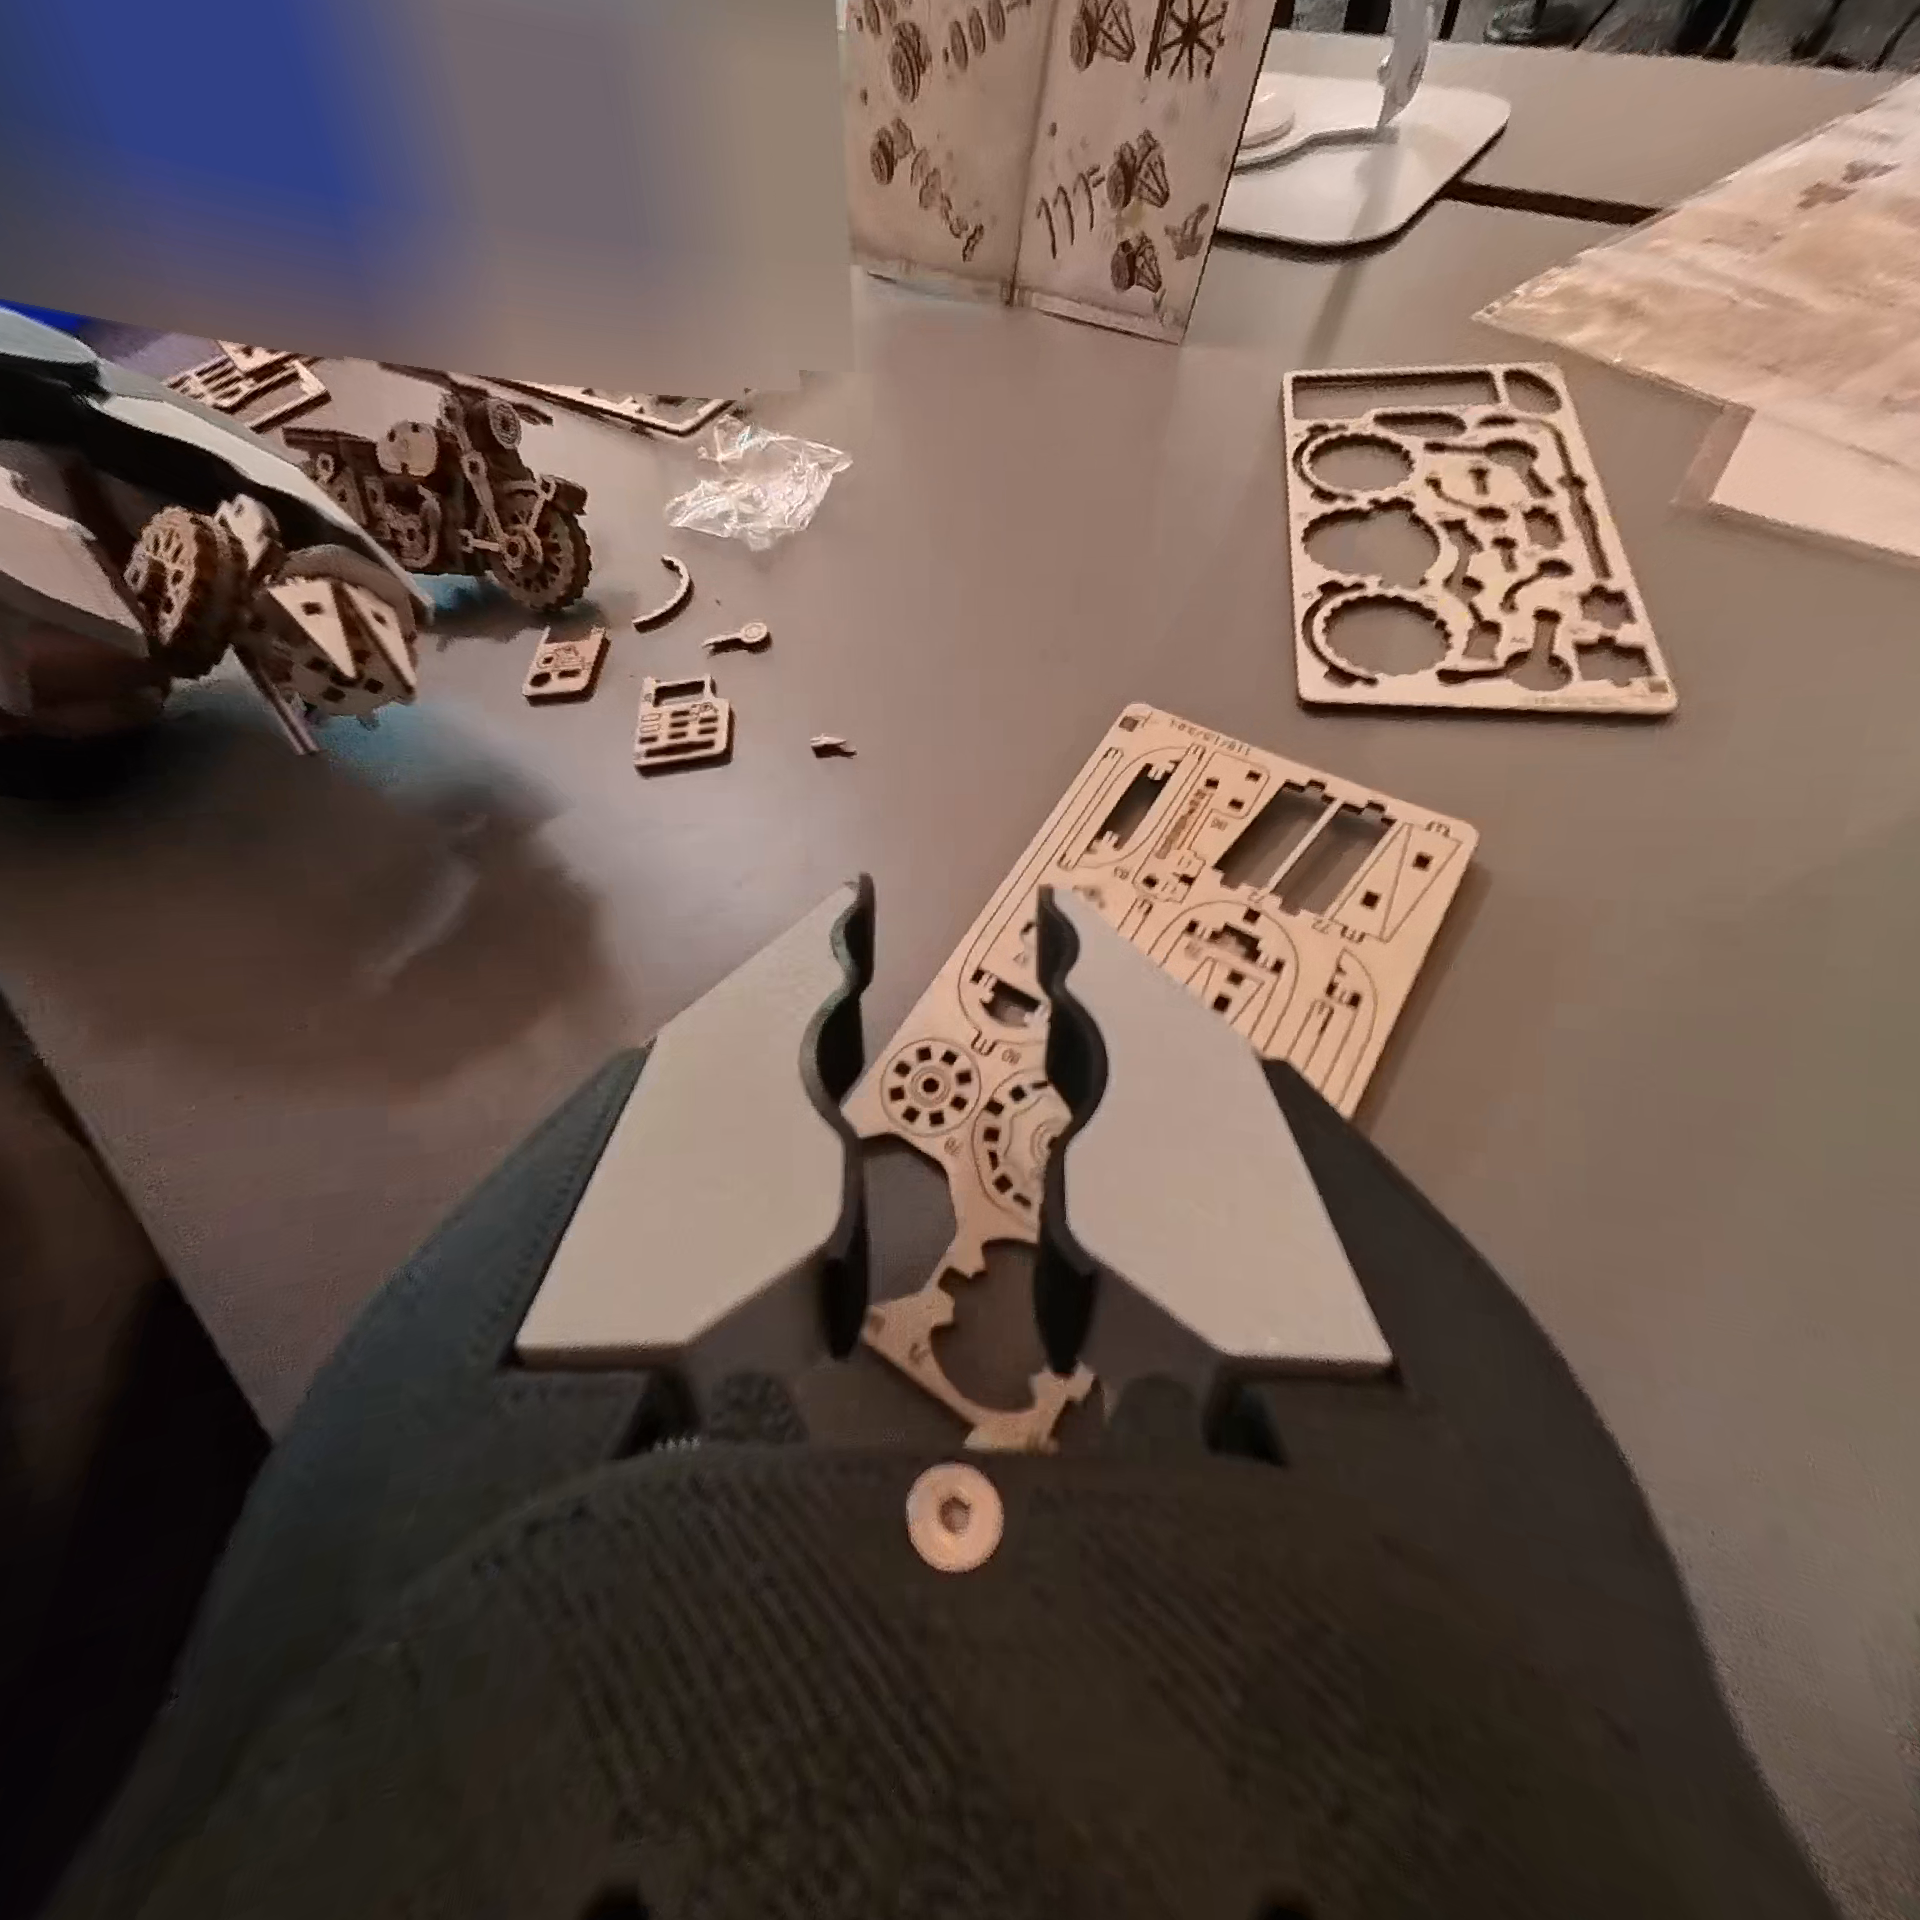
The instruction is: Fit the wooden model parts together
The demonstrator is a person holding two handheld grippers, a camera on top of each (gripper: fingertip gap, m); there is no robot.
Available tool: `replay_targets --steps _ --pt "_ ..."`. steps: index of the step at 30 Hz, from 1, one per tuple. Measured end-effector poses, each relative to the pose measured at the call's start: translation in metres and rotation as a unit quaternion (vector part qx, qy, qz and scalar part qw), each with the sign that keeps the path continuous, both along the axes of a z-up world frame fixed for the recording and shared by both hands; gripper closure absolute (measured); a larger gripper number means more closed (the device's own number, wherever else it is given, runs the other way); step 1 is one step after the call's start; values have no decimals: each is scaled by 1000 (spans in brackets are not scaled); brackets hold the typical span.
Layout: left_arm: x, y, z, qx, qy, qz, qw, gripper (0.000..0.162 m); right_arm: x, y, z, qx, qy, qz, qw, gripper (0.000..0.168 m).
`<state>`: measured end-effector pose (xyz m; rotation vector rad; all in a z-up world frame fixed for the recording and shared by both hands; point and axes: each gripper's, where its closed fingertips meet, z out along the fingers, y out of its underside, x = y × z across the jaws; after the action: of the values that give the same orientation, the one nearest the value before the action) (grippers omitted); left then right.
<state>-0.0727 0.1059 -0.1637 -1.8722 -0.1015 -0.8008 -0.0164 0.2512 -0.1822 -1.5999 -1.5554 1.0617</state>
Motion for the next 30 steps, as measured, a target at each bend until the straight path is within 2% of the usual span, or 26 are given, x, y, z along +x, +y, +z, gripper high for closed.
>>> replay_targets --steps 7,30 --pt "-12 7 -10 -41 -57 21 997 107 -17 1 -1 33 -1 27 999 141" --pt "-13 9 -17 -64 -70 22 995 106 -31 13 -9 -9 -27 27 999 138"
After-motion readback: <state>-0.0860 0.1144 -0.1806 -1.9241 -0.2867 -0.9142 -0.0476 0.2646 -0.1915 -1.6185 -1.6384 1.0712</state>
